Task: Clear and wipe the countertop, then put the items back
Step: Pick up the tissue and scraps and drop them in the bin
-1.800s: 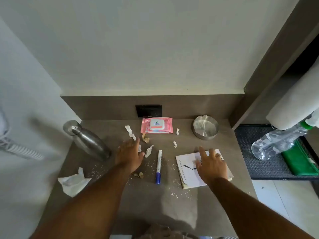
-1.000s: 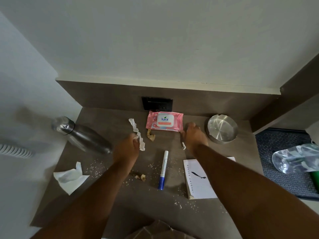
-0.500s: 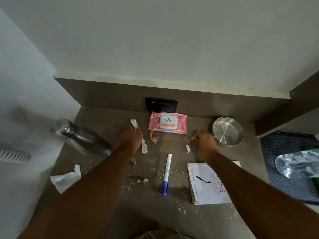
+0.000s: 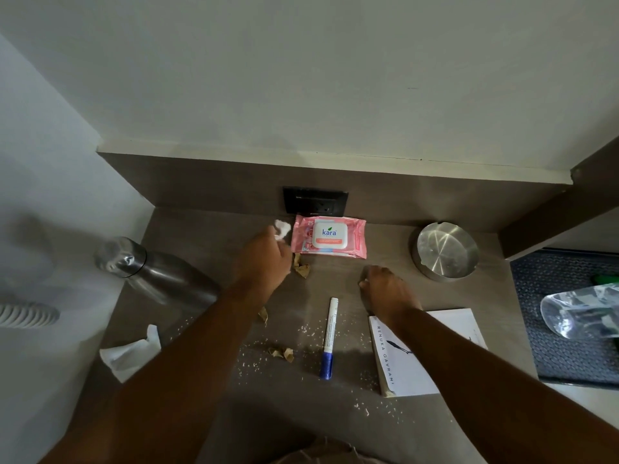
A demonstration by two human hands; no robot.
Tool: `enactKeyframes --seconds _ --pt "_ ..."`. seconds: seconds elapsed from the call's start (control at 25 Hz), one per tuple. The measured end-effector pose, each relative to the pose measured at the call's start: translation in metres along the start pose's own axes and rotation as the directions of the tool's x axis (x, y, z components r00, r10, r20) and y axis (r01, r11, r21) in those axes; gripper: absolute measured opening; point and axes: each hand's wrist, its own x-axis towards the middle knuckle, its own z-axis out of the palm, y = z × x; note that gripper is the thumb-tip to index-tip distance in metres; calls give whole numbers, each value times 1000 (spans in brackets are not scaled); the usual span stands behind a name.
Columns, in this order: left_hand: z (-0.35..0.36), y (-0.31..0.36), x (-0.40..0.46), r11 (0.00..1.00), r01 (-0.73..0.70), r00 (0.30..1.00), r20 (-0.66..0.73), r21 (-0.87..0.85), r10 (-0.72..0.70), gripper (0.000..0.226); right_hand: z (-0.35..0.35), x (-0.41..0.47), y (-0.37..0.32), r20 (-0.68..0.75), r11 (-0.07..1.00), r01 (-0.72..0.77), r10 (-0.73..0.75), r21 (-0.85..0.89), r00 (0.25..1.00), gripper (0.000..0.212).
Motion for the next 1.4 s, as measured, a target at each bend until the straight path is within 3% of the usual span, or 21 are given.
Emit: enactKeyframes --seconds 0.12,0.2,0.32,0.44,0.52,0.64,0.72,0.8,0.88,1.04,1.12,1.24,1.4 --pt "20 4 -8 999 -34 965 260 -20 38 30 -6 -1 -6 -5 997 -23 23 73 1000 15" --pt "33 5 -11 998 -62 943 329 -6 60 32 -11 -7 -13 -32 977 -78 86 199 996 9" --pt "22 7 -12 997 -60 976 205 -54 70 26 -22 -14 -27 -54 928 -104 131 357 990 2" --pt "-14 4 -7 981 35 999 29 -189 -30 22 -27 -16 -51 -34 922 -42 60 386 998 13" --pt "-32 -5 -7 985 72 996 -40 -159 -79 19 -21 -22 -72 12 911 -1 -5 412 1000 19" --pt "-37 -21 -12 991 122 992 -7 -50 -122 23 0 -39 -103 140 952 89 -134 294 981 33" --pt "-27 -27 -16 991 131 989 64 14 -131 25 19 -54 -117 249 983 145 -170 116 953 46" --pt "-14 -33 -20 990 102 980 160 93 -116 33 39 -71 -124 271 948 294 -254 -118 928 58" --pt "-2 -41 -27 981 58 953 281 183 -108 46 55 -83 -125 265 881 414 -354 -227 897 54" --pt "6 -54 -42 987 67 938 329 149 -113 30 68 -81 -112 267 767 515 -441 -383 857 29" --pt "-3 -54 -51 994 46 964 258 100 -71 24 59 -74 -109 189 852 422 -380 -311 906 27" --pt "-31 -68 -80 998 53 980 193 18 -56 12 38 -61 -117 64 970 239 -236 -39 970 19" --pt "-71 -127 -116 985 170 974 150 24 -171 17 42 -46 -151 79 960 261 -253 -105 964 23"
